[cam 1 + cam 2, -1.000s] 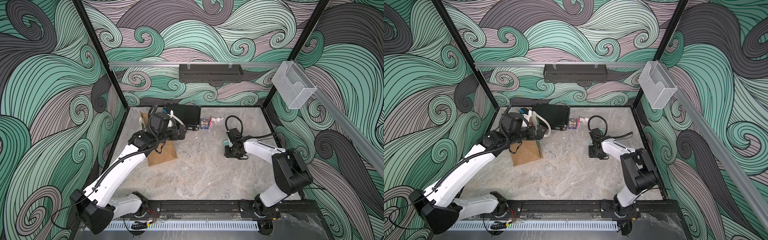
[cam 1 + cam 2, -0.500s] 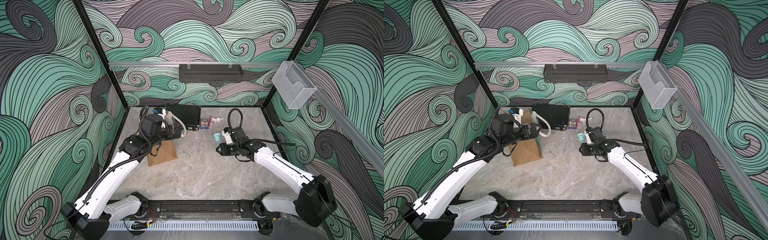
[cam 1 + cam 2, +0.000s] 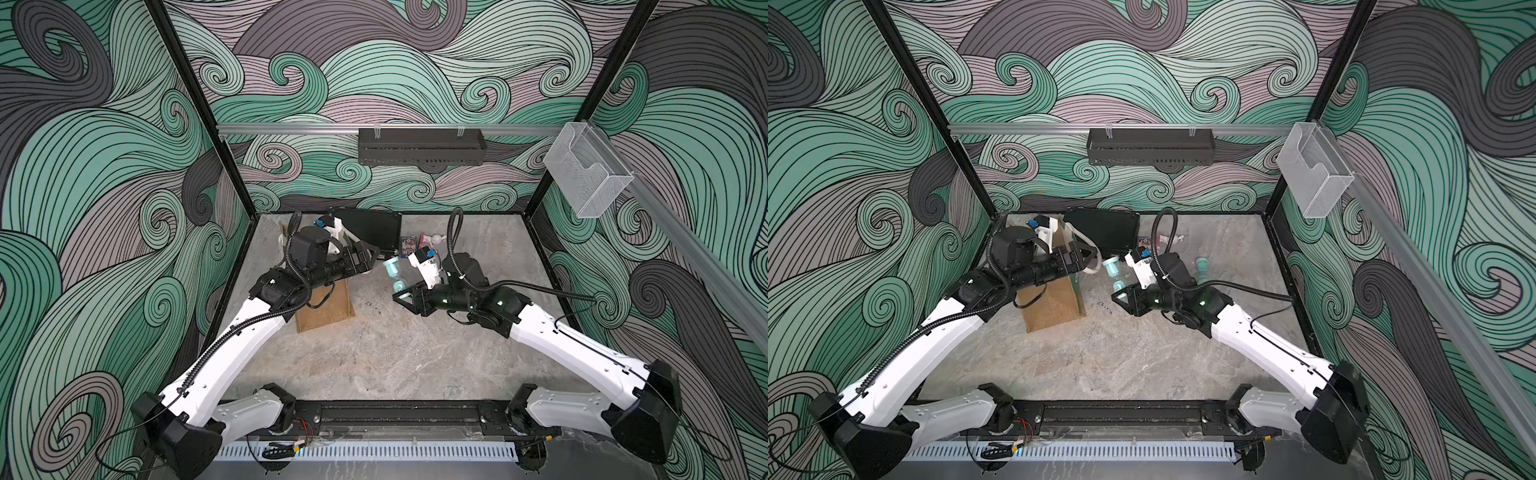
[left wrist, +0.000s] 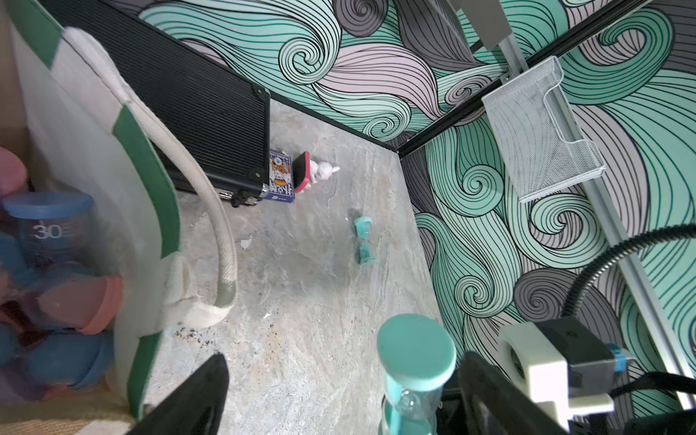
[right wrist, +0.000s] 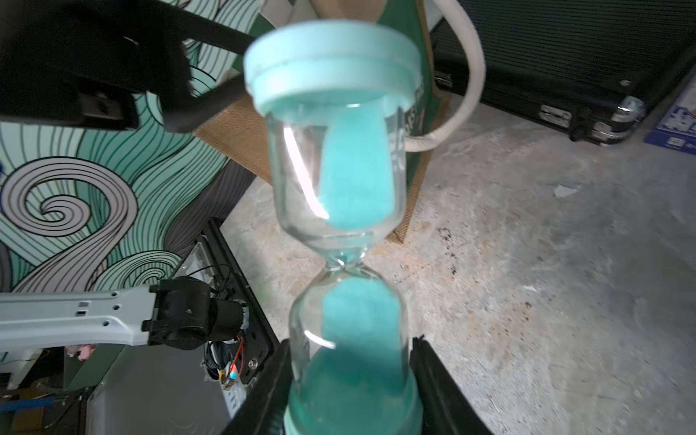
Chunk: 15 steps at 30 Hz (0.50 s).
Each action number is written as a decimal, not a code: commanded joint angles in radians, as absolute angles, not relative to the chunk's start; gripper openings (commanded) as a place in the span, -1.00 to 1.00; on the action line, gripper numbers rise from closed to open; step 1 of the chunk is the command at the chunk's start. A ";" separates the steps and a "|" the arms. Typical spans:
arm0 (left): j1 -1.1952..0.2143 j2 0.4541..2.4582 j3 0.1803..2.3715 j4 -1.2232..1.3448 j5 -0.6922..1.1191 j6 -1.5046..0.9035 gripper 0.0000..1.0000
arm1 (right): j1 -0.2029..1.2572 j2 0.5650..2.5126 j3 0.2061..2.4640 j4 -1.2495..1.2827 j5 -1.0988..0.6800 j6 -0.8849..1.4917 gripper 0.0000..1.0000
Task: Put the hourglass into the canvas bag
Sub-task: Place the hourglass in the canvas bag.
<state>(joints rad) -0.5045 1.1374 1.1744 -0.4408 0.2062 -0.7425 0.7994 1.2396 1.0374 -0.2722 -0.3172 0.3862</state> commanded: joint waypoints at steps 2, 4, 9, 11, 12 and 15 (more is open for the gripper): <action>-0.497 1.153 1.164 -0.388 0.278 -0.775 0.86 | 0.842 1.277 1.084 -0.163 -0.351 0.380 -0.44; -0.497 1.160 1.163 -0.364 0.304 -0.788 0.80 | 0.848 1.303 1.096 -0.151 -0.356 0.385 -0.44; -0.500 1.179 1.155 -0.336 0.350 -0.804 0.61 | 0.851 1.346 1.118 -0.116 -0.371 0.386 -0.46; -0.501 1.183 1.151 -0.326 0.364 -0.807 0.53 | 0.851 1.355 1.130 -0.115 -0.359 0.385 -0.46; -0.502 1.188 1.149 -0.323 0.372 -0.807 0.50 | 0.851 1.359 1.138 -0.117 -0.356 0.381 -0.47; -0.502 1.192 1.148 -0.330 0.374 -0.806 0.36 | 0.851 1.364 1.148 -0.123 -0.342 0.376 -0.47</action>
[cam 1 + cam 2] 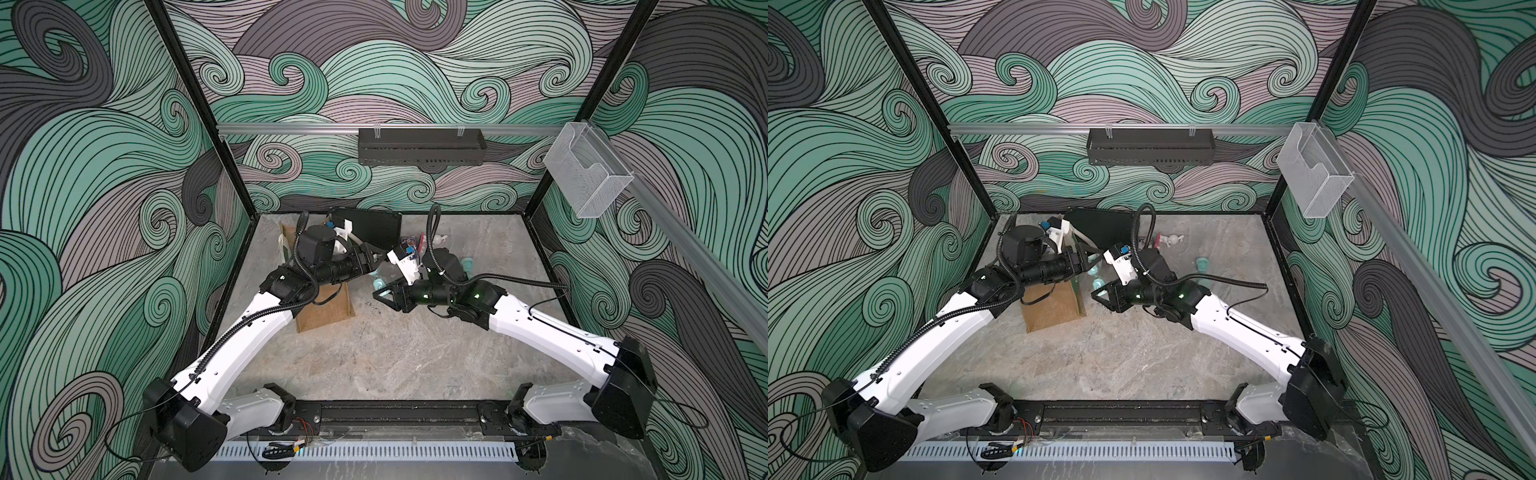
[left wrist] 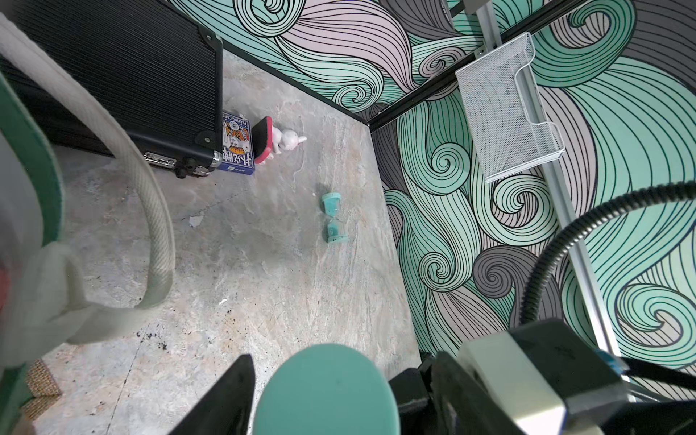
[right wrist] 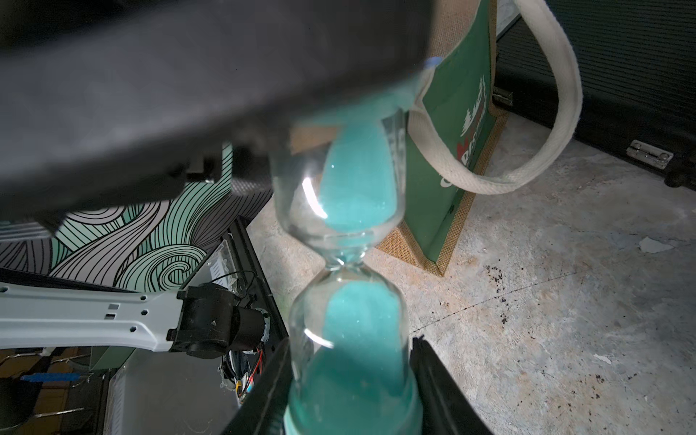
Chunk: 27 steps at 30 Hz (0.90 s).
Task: Put the hourglass into the canvas bag
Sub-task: Place the hourglass in the canvas bag.
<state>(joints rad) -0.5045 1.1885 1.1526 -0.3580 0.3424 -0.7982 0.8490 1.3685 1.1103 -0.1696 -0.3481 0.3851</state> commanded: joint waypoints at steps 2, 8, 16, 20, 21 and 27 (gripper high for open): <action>-0.502 1.191 1.144 -0.328 0.373 -0.801 0.31 | 0.852 1.366 1.152 -0.133 -0.323 0.373 -0.46; -0.502 1.194 1.143 -0.334 0.339 -0.780 0.09 | 0.851 1.373 1.156 -0.138 -0.328 0.373 -0.46; -0.502 1.198 1.137 -0.313 0.307 -0.778 -0.31 | 0.852 1.377 1.151 -0.123 -0.345 0.372 -0.33; -0.502 1.196 1.135 -0.305 0.300 -0.774 -0.47 | 0.852 1.378 1.154 -0.120 -0.348 0.372 -0.10; -0.500 1.195 1.135 -0.305 0.295 -0.768 -0.50 | 0.851 1.376 1.156 -0.124 -0.346 0.373 -0.02; -0.491 1.172 1.168 -0.319 0.220 -0.706 -0.60 | 0.851 1.317 1.164 -0.175 -0.323 0.363 0.43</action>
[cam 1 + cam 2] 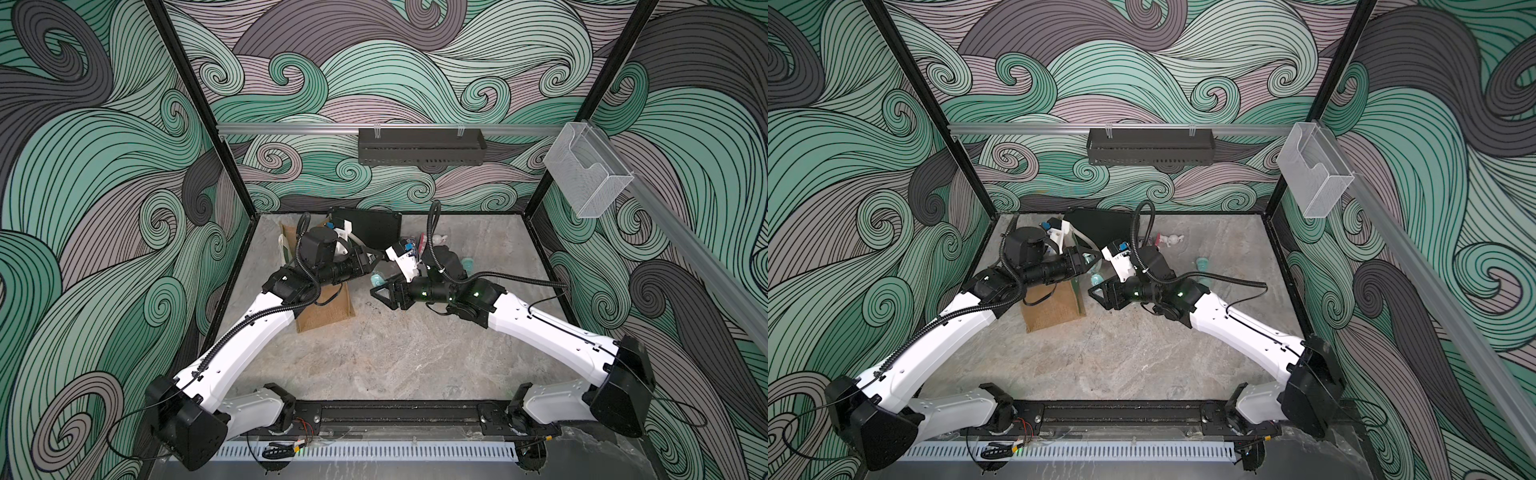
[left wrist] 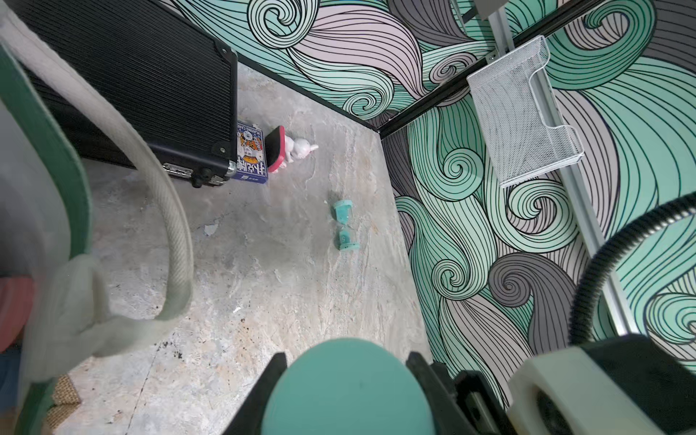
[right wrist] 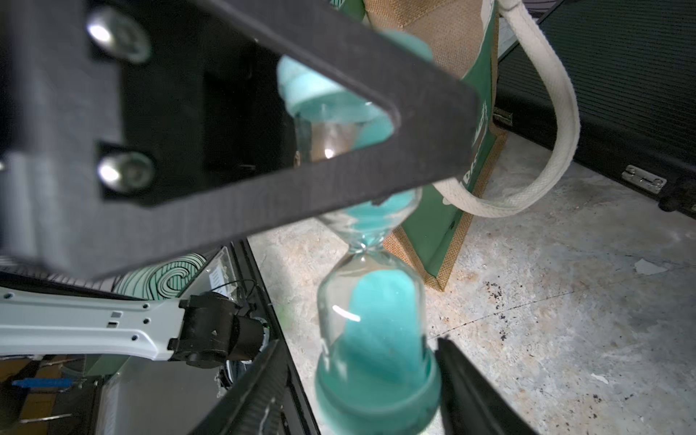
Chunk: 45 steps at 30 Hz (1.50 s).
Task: Put the hourglass into the canvas bag
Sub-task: Place the hourglass in the canvas bag.
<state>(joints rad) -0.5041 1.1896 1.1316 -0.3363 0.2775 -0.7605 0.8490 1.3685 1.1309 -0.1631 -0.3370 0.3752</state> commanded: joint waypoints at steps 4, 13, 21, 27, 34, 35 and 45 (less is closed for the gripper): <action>-0.461 1.165 1.263 -0.414 0.145 -0.613 -0.63 | 0.835 1.252 1.175 -0.283 -0.247 0.352 0.72; -0.307 1.174 1.382 -0.557 -0.058 -0.445 -0.65 | 0.529 1.228 1.165 -0.525 -0.023 0.384 0.99; -0.205 1.273 1.337 -0.452 -0.130 -0.363 -0.70 | 0.296 1.329 1.074 -0.501 -0.008 0.411 0.99; -0.193 1.357 1.298 -0.335 -0.170 -0.327 -0.77 | 0.214 1.390 0.975 -0.350 -0.033 0.434 0.99; -0.193 1.416 1.241 -0.328 -0.235 -0.361 -0.80 | 0.154 1.514 0.963 -0.290 -0.028 0.457 0.99; -0.192 1.450 1.239 -0.352 -0.250 -0.381 -0.80 | 0.152 1.533 0.972 -0.296 -0.024 0.452 0.99; -0.191 1.493 1.218 -0.424 -0.298 -0.445 -0.70 | 0.115 1.709 1.067 -0.308 -0.031 0.427 0.94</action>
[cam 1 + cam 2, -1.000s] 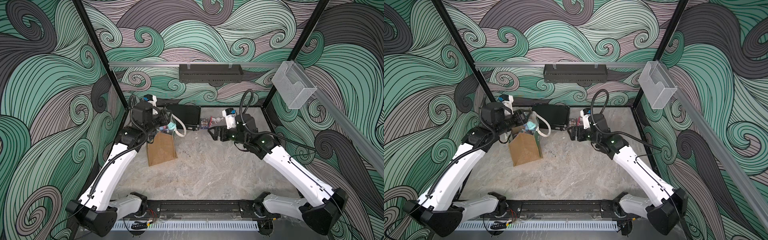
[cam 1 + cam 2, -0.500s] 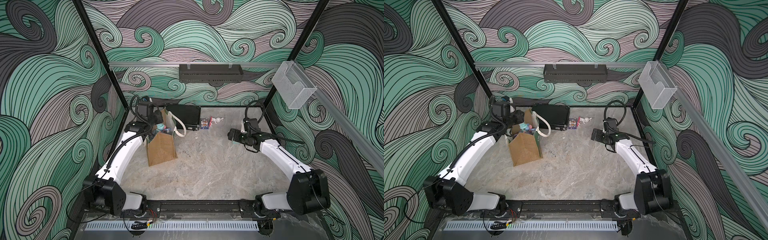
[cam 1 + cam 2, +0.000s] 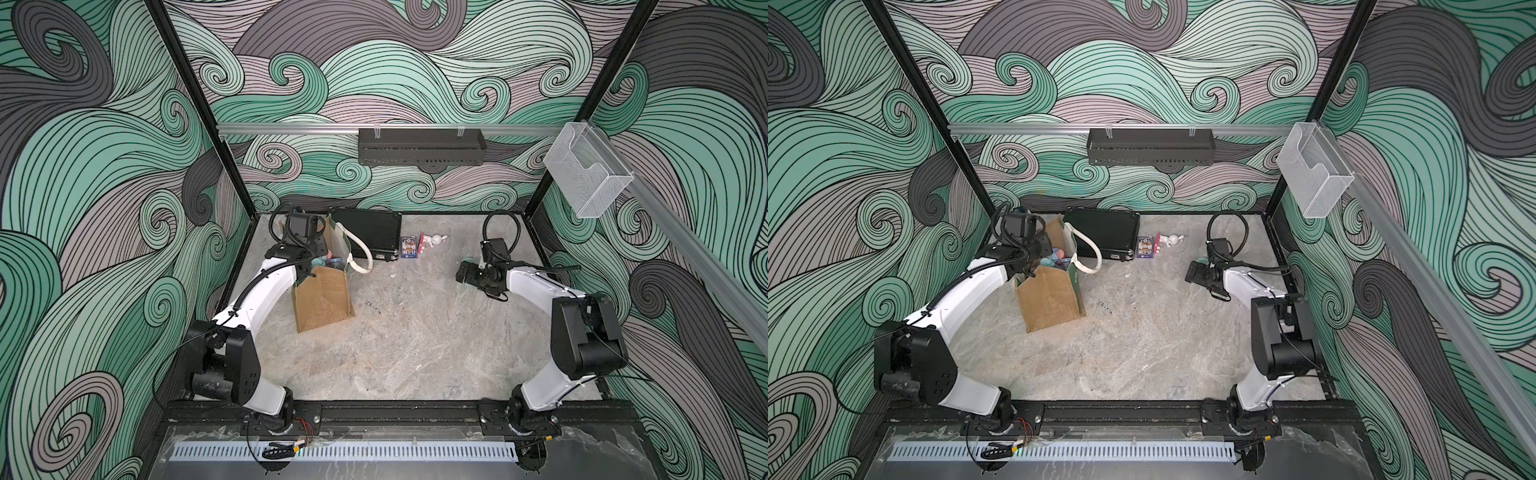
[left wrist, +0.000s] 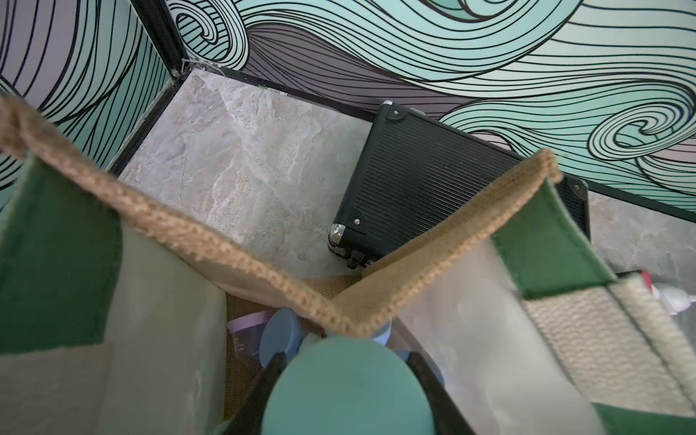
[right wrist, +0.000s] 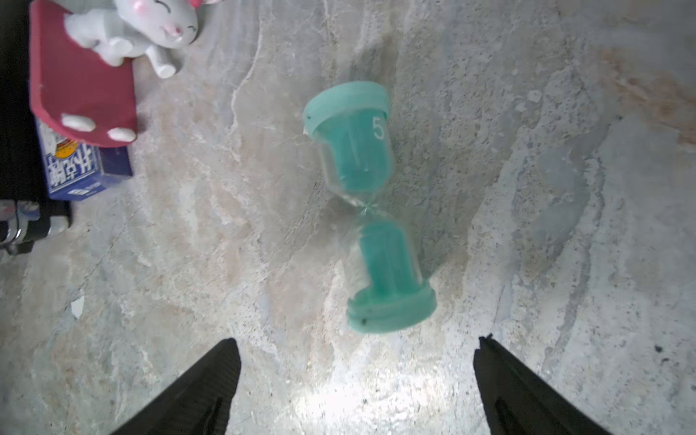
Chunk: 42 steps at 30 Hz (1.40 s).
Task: Put the hourglass into the canvas bag
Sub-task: Place the hourglass in the canvas bag, then pick up the hourglass from the center of the board.
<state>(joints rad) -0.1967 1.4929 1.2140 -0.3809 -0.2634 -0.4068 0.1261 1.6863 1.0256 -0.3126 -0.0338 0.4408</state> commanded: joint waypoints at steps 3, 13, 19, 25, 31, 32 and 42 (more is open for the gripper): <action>-0.192 1.492 1.203 -0.401 -0.277 -0.454 -0.52 | 0.115 1.758 1.096 -0.318 -0.030 0.426 0.90; -0.192 1.440 1.218 -0.451 -0.293 -0.453 -0.12 | 0.117 1.833 1.129 -0.353 -0.056 0.431 0.70; -0.191 1.357 1.196 -0.432 -0.309 -0.438 0.04 | 0.119 1.848 1.131 -0.380 -0.022 0.426 0.59; -0.192 1.308 1.172 -0.406 -0.285 -0.440 0.14 | 0.132 1.885 1.158 -0.403 -0.002 0.416 0.48; -0.192 1.285 1.190 -0.448 -0.254 -0.445 0.30 | 0.135 1.911 1.179 -0.416 -0.011 0.417 0.26; -0.192 1.275 1.188 -0.448 -0.244 -0.446 0.32 | 0.140 1.911 1.187 -0.424 -0.026 0.420 0.22; -0.192 1.212 1.197 -0.474 -0.166 -0.488 0.44 | 0.161 1.874 1.186 -0.423 -0.024 0.400 -0.17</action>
